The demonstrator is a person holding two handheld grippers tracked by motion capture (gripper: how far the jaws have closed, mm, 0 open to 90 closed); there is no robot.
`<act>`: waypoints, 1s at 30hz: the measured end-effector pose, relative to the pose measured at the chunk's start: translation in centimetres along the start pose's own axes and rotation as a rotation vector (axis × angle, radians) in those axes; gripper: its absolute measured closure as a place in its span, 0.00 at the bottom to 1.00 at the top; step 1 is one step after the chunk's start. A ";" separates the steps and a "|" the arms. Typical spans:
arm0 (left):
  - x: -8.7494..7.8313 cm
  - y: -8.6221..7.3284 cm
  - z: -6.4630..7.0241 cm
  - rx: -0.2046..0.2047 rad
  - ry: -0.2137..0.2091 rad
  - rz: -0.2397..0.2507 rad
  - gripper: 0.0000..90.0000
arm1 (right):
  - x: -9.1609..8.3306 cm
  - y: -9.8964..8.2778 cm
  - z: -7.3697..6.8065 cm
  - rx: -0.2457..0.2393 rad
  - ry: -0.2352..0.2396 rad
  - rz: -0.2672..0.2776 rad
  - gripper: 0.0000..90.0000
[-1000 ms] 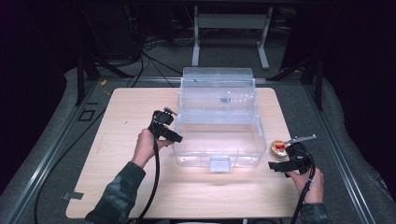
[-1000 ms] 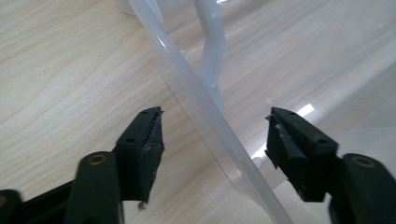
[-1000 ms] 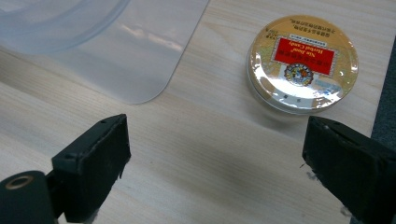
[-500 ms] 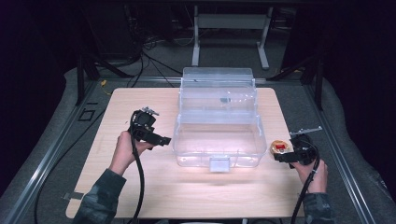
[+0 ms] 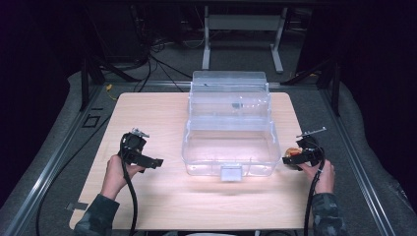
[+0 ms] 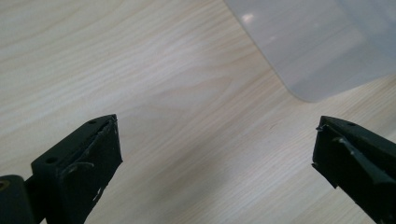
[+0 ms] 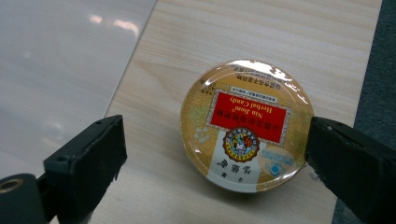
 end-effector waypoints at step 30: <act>1.5 -4.8 -2.1 -0.056 0.006 -0.013 0.00 | 1.5 0.3 1.3 0.003 -0.057 -0.058 0.22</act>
Point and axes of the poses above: each handheld gripper's, and its own axes: x roughly forward along the jaws, y roughly out of its top, z roughly to its right, the point moved 6 cm from there along x, roughly forward along the jaws, and after that the axes turned 1 degree about y, right-handed, at the moved point
